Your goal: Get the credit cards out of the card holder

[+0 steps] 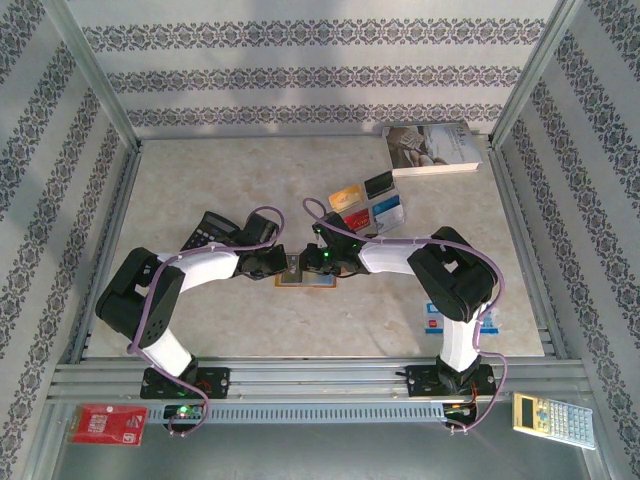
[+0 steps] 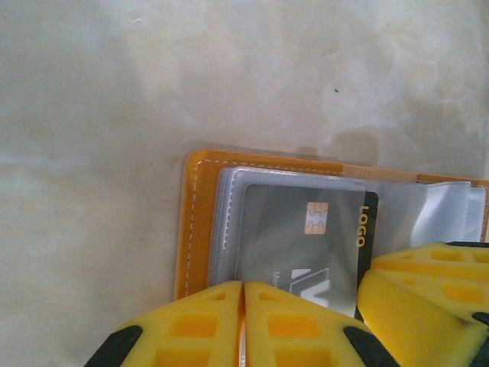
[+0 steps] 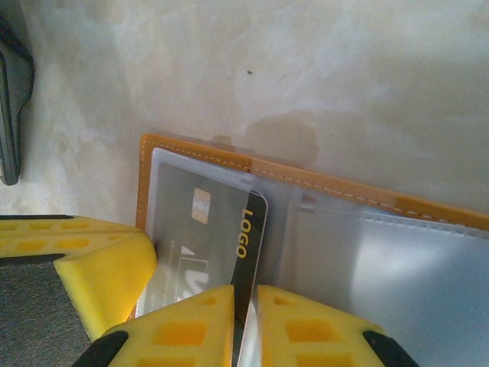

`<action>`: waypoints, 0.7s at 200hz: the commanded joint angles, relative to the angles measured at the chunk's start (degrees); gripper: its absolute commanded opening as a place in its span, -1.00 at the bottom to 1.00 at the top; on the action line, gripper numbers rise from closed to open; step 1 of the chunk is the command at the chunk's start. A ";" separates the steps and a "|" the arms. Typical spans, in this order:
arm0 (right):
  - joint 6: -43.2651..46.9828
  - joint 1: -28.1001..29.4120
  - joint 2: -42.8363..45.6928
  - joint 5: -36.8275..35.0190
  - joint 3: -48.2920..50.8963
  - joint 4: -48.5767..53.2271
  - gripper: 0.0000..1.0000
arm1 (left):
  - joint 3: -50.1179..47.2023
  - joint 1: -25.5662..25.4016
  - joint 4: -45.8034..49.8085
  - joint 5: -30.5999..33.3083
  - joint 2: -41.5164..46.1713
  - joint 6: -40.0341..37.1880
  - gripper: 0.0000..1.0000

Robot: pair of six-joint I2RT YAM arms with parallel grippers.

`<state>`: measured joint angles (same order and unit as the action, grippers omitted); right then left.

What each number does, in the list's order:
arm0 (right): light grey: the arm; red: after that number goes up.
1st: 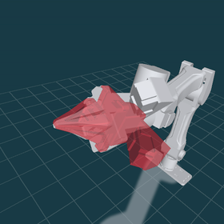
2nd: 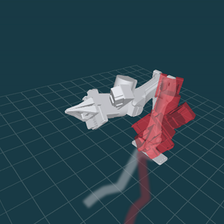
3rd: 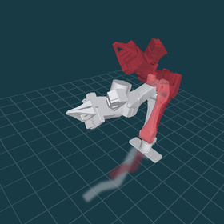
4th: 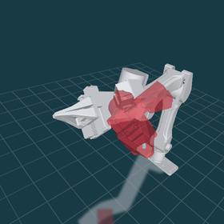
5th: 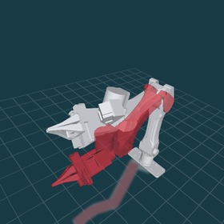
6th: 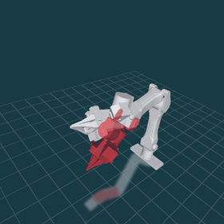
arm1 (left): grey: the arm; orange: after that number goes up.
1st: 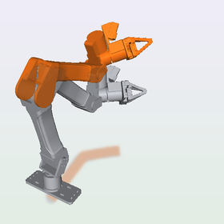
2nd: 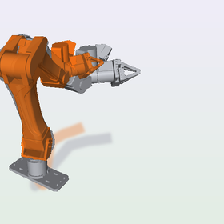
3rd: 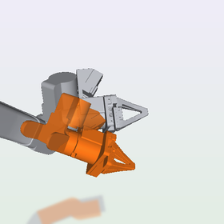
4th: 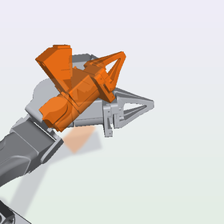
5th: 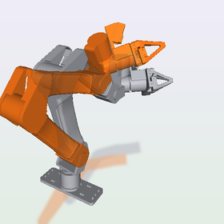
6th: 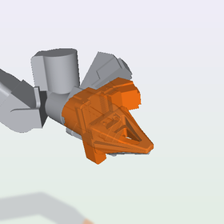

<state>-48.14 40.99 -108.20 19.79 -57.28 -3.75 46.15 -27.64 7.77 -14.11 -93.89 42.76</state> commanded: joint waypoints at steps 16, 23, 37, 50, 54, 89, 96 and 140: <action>-2.36 -0.39 -1.78 2.26 -0.21 -2.68 -0.69 | -2.60 0.48 2.34 0.75 -2.09 0.53 -0.82; -2.66 -0.42 -1.79 2.51 -0.10 -2.99 -0.69 | -2.72 0.48 2.28 0.74 -2.09 0.57 -0.82; -3.31 -0.47 -1.80 2.70 0.02 -3.36 -0.71 | -2.73 0.48 2.28 0.65 -2.09 0.56 -0.82; -3.57 -0.56 -2.09 3.20 0.04 -3.55 -0.71 | -2.87 0.47 2.02 0.57 -2.13 0.57 -0.82; -3.62 -0.56 -2.10 3.36 0.05 -3.61 -0.72 | -2.93 0.48 1.99 0.56 -2.11 0.56 -0.82; -4.08 -0.52 -2.10 4.38 0.04 -4.77 -0.72 | -3.34 0.48 1.58 0.57 -2.27 0.65 -0.83; -4.15 -0.56 -1.90 4.31 0.01 -4.86 -0.72 | -3.43 0.44 1.53 0.49 -2.33 0.66 -0.83; -3.65 -0.78 -0.22 2.29 1.06 -4.62 -0.86 | -2.99 0.58 2.24 0.84 -1.42 0.48 -0.82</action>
<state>-51.33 39.86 -109.19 21.91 -57.25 -6.26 45.32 -27.62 5.91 -14.28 -93.80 42.76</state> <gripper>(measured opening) 0.088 0.089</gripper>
